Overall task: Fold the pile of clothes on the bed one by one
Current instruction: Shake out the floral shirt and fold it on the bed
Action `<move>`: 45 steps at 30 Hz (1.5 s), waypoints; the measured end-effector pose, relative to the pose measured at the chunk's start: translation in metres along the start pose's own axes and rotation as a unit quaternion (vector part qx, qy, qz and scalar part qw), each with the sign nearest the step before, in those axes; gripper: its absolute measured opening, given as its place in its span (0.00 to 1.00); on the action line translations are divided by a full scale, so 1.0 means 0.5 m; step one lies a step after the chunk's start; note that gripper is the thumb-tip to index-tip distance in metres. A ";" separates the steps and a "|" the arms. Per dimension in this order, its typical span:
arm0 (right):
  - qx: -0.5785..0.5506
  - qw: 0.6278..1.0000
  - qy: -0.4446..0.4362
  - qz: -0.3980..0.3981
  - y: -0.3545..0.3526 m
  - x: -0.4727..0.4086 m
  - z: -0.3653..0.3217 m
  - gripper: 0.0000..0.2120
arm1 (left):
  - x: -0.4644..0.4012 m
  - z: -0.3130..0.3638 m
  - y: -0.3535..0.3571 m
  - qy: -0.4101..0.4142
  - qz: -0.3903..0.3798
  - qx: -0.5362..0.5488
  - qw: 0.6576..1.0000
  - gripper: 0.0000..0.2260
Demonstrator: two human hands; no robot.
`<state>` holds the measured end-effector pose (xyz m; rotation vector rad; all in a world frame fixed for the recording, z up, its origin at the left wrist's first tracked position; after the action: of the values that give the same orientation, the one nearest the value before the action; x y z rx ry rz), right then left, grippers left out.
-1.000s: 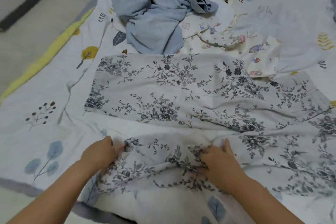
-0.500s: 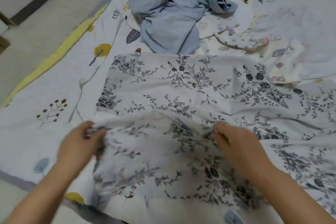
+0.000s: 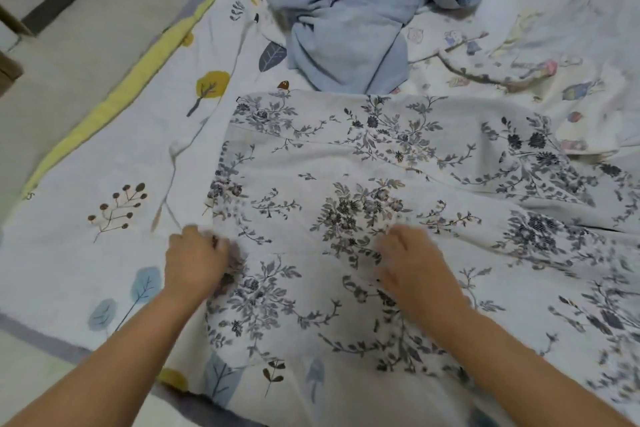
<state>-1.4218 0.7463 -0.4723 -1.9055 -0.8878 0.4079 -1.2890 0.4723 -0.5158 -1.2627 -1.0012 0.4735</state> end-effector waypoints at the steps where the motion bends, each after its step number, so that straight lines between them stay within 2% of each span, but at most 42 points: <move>1: -0.003 0.999 -0.026 -0.026 0.019 0.043 -0.008 0.16 | 0.025 -0.010 0.019 0.020 -0.006 -0.035 0.999 0.14; 2: 0.002 0.997 -0.045 -0.060 0.040 0.084 -0.012 0.20 | 0.052 -0.025 0.042 0.028 -0.021 -0.022 0.999 0.15; 4: 0.053 0.988 -0.055 -0.134 0.086 0.148 -0.010 0.30 | 0.107 -0.052 0.083 0.001 -0.096 0.075 0.993 0.18; 6: 0.074 0.983 -0.040 -0.165 0.116 0.180 -0.002 0.29 | 0.148 -0.066 0.111 -0.034 -0.162 0.158 0.973 0.17; 8: 0.075 0.984 -0.032 -0.157 0.132 0.185 0.003 0.25 | 0.164 -0.066 0.116 -0.038 -0.162 0.237 0.957 0.13; 11: 0.052 0.990 -0.028 -0.128 0.140 0.172 -0.005 0.21 | 0.162 -0.061 0.083 -0.020 -0.102 0.306 0.946 0.06; 16: -0.026 0.994 -0.014 -0.107 0.152 0.163 -0.074 0.23 | 0.131 -0.116 0.031 0.015 -0.014 0.151 0.988 0.13; 21: -0.088 0.988 -0.055 -0.113 0.182 0.170 -0.156 0.16 | 0.082 -0.209 0.019 -0.031 -0.013 0.048 0.998 0.14; 23: -0.122 0.989 -0.041 -0.077 0.173 0.164 -0.150 0.14 | 0.069 -0.235 0.023 -0.062 -0.020 0.007 0.998 0.14; 25: -0.089 0.996 0.003 -0.024 0.159 0.156 -0.127 0.15 | 0.067 -0.231 0.024 -0.065 0.009 -0.036 0.997 0.14; 27: 0.004 0.996 0.091 -0.019 0.151 0.154 -0.095 0.19 | 0.080 -0.186 0.026 0.002 0.065 -0.073 0.995 0.19; 29: 0.035 0.980 0.183 -0.063 0.158 0.171 -0.069 0.28 | 0.111 -0.107 0.027 0.118 0.132 -0.086 0.980 0.22; 30: 0.026 0.970 0.218 -0.105 0.167 0.185 -0.061 0.31 | 0.133 -0.062 0.040 0.185 0.130 -0.096 0.969 0.23; 33: 0.019 0.955 0.236 -0.181 0.192 0.203 -0.058 0.34 | 0.202 0.045 0.119 0.330 -0.010 -0.168 0.929 0.31; 35: 0.009 0.955 0.198 -0.221 0.192 0.204 -0.044 0.29 | 0.222 0.078 0.168 0.337 -0.100 -0.232 0.907 0.33; 36: -0.022 0.954 0.173 -0.245 0.193 0.205 -0.038 0.26 | 0.222 0.082 0.170 0.322 -0.112 -0.255 0.905 0.34; 37: -0.046 0.954 0.165 -0.245 0.179 0.210 -0.028 0.24 | 0.222 0.100 0.159 0.319 -0.106 -0.252 0.907 0.32; 40: -0.077 0.968 0.171 -0.164 0.090 0.235 0.017 0.17 | 0.230 0.176 0.100 0.369 -0.059 -0.177 0.911 0.22; 45: -0.095 0.945 0.294 -0.110 -0.035 0.329 0.130 0.11 | 0.286 0.333 0.048 0.474 -0.067 -0.139 0.867 0.15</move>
<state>-1.3567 0.9116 -0.4740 -1.9121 -0.7340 -0.3841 -1.3474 0.6837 -0.4907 -1.4295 -0.2966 -0.4192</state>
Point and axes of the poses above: each hand's wrist, its own x-axis away from the middle knuckle, its own y-axis out of the palm, z = x × y, the point moved 5 cm from there along -x, towards the middle knuckle, and after that the axes turned 14 degrees about -x, right-handed, at the moved point
